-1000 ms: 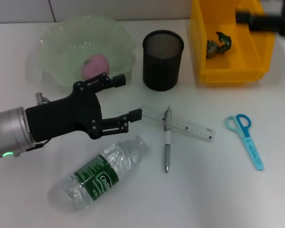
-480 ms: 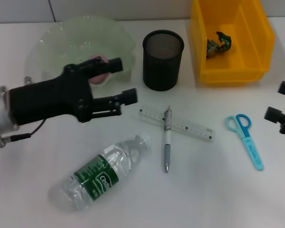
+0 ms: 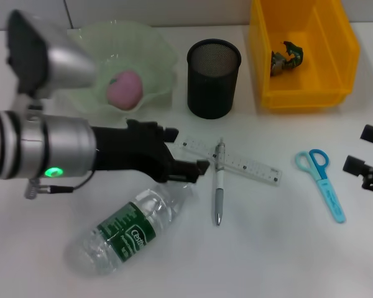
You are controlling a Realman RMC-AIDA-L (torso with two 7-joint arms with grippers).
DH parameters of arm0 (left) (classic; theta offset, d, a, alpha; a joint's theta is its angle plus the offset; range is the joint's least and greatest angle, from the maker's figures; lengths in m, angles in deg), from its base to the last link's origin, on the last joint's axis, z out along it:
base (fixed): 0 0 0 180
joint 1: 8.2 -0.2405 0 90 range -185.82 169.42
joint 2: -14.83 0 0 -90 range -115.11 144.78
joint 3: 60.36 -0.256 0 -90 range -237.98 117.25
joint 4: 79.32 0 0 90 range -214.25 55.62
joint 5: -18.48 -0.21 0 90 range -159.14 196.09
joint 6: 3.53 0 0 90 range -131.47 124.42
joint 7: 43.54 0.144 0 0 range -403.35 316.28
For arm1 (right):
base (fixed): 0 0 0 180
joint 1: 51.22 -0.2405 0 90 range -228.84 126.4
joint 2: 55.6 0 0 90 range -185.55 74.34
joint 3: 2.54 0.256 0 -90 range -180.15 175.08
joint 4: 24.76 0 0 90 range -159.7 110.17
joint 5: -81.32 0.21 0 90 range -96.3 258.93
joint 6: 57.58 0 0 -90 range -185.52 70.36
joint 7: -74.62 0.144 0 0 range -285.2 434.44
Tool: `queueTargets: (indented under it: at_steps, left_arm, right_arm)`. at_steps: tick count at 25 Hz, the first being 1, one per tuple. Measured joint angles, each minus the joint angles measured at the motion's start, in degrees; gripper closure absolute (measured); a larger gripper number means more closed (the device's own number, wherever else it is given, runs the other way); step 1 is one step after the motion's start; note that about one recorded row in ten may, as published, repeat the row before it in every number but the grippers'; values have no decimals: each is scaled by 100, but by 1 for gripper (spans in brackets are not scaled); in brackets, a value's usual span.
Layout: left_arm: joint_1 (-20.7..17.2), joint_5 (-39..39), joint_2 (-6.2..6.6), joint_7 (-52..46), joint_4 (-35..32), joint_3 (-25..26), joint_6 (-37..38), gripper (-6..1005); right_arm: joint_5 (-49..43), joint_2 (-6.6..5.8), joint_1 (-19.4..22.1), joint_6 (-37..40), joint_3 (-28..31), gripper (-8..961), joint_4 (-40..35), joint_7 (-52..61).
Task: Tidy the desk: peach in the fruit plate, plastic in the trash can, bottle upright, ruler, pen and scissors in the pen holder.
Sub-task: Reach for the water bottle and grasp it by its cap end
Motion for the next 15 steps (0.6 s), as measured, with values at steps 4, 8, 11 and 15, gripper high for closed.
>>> queueTargets:
  at_steps: [4, 8, 11, 15]
  left_arm:
    - [280, -1689, -8, -1274, -528, -1063, -186, 138]
    - [572, -2043, -12, -1633, -435, -1377, -166, 138]
    - [713, -2141, -21, -1728, -315, -1468, -163, 138]
    - [1145, -2356, -36, -1921, 313, -1575, -262, 138]
  right_arm:
    - [-149, 3, -89, -23, 2, 177, 60, -26]
    - [-180, -2, -156, -27, 3, 177, 181, -31]
    - [-189, 1, -157, -33, 3, 177, 188, -39]
    - [-231, 4, -155, -34, 3, 178, 218, -81]
